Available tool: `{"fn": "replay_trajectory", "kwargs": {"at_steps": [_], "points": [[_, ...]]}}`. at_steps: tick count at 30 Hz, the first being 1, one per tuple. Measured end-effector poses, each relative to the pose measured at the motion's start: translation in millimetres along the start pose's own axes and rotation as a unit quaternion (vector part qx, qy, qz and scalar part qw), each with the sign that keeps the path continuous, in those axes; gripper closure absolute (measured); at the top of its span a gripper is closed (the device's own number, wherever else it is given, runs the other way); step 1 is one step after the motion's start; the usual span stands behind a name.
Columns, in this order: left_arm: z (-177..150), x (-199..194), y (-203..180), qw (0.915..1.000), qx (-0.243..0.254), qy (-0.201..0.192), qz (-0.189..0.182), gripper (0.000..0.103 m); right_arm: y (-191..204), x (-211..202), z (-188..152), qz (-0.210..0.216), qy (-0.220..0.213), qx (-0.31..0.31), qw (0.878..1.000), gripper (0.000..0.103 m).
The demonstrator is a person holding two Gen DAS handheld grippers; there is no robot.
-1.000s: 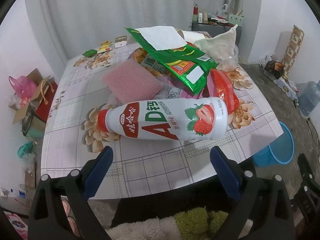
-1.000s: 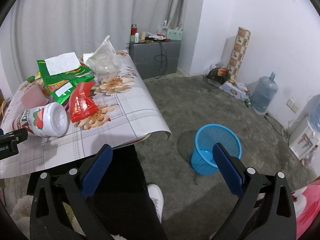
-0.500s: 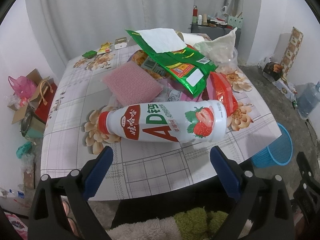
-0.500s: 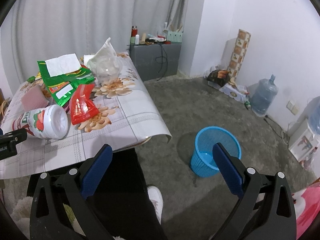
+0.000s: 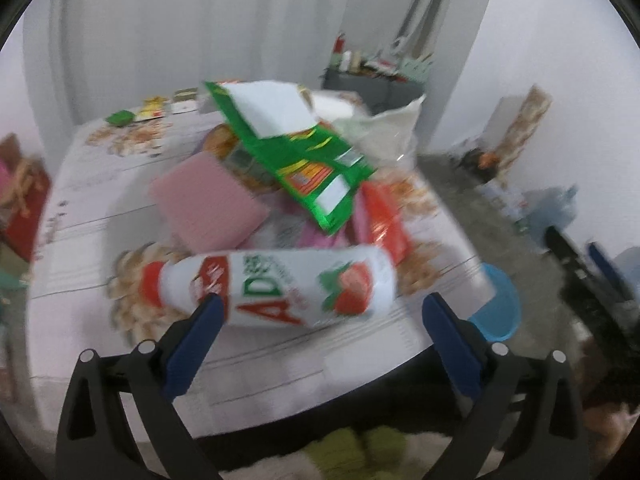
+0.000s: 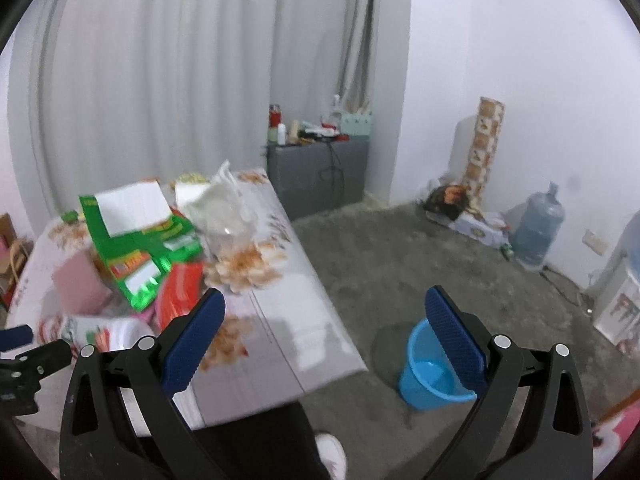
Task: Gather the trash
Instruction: 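Grasp the white tissue with the left tool while the right tool grasps the clear plastic cup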
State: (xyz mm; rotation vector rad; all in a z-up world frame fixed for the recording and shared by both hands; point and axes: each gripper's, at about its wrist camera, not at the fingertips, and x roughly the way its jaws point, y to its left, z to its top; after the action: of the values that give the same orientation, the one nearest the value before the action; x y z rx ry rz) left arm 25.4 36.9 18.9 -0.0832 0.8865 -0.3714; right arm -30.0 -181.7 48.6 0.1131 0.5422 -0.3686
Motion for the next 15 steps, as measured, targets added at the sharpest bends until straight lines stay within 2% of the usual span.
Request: {"fn": "replay_trajectory", "kwargs": {"at_steps": [2, 7, 11, 15], "points": [[8.2, -2.7, 2.5, 0.9991, -0.008, -0.015, -0.039, 0.006, -1.9, 6.0, 5.6, 0.002, 0.0, 0.012, 1.0, 0.008], [23.3, -2.1, -6.8, 0.9962, 0.004, -0.041, -0.077, 0.006, -6.4, 25.4, 24.7, 0.018, 0.009, 0.03, 0.999, 0.008], [42.2, 2.7, -8.2, 0.9952, 0.015, -0.048, -0.084, 0.006, -10.1, 47.2, 38.4, 0.055, 0.029, 0.048, 0.997, 0.008], [79.7, 4.9, -5.5, 0.993, 0.036, -0.063, -0.093, 0.006, -13.1, 75.5, 48.9, 0.115, 0.06, 0.071, 0.989, 0.008]]}}
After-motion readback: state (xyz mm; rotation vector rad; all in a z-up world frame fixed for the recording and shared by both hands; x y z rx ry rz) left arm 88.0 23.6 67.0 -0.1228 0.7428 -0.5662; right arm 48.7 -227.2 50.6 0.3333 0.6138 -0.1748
